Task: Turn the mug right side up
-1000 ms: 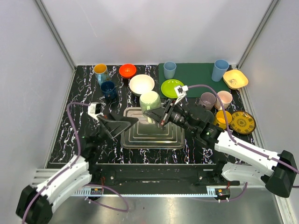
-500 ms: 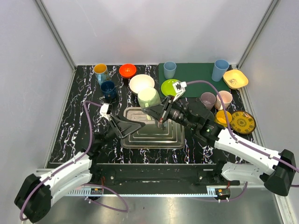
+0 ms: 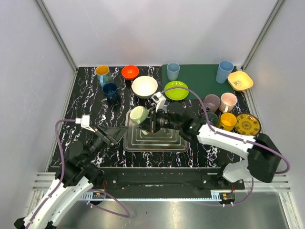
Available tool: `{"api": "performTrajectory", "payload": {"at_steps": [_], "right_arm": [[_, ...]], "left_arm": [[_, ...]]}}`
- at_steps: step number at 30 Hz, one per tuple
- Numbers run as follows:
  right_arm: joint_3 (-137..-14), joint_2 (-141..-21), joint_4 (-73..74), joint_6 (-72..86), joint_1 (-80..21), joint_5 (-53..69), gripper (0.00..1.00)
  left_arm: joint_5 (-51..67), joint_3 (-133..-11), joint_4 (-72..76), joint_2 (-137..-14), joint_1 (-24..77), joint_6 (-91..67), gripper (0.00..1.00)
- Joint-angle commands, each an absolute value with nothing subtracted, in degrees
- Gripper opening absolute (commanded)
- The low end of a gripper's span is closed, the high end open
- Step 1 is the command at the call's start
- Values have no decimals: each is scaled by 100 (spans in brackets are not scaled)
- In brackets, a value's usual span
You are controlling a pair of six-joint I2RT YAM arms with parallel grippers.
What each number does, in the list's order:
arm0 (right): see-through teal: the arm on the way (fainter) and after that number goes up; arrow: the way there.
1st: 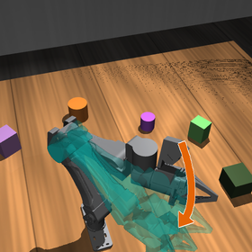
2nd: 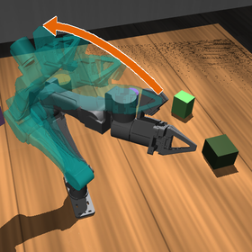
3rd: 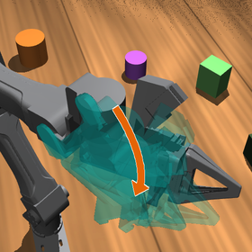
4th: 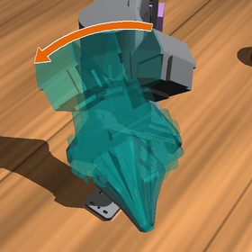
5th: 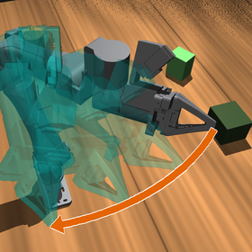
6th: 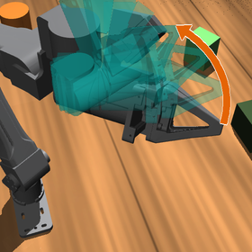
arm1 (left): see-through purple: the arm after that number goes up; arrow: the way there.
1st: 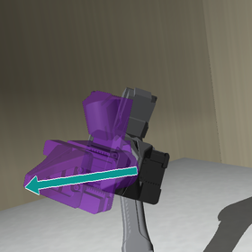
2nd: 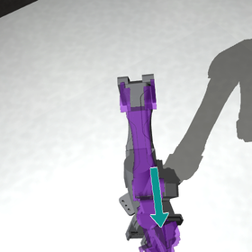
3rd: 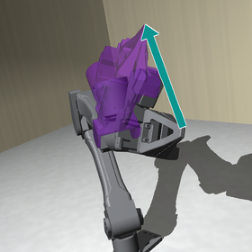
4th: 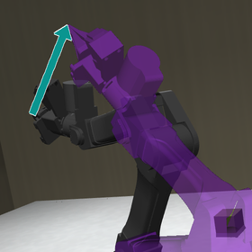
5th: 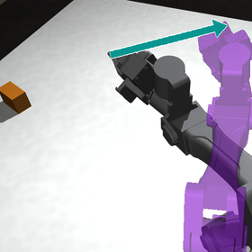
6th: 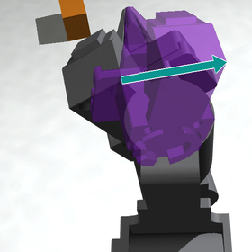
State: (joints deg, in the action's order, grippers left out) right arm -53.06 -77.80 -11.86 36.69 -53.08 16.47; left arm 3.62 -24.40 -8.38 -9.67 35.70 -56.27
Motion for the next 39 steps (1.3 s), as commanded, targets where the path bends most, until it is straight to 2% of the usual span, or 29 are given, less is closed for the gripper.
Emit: {"api": "performTrajectory", "payload": {"at_steps": [1,7,13,18,24,33,36,39], "right_arm": [[-5353,-8164,-3125,3630,-5282,2364,0],[-4809,-9017,-5251,4420,-4931,2883,0],[-4545,-9799,-6090,4834,-4816,3041,0],[-4333,-10011,-5934,4571,-4799,2874,0],[-4394,-10107,-4976,4114,-4799,2663,0],[-4201,-10345,-4888,4113,-4799,2593,0],[-4184,-10257,-4668,4026,-4799,2514,5],[-4175,-10073,-4318,3929,-4799,2356,18]], "left_arm": [[-737,-2759,-2486,-494,3577,-5291,70],[-1142,-3076,-2918,-220,3577,-5028,73],[-1064,-3015,-2892,-272,3577,-5027,74],[-985,-2813,-2690,-299,3577,-5124,74],[-844,-2663,-2514,-448,3586,-5203,74],[-694,-2408,-2277,-440,3577,-5352,74],[-677,-2364,-2259,-466,3577,-5370,75],[-668,-2329,-2267,-510,3577,-5370,75]]}}
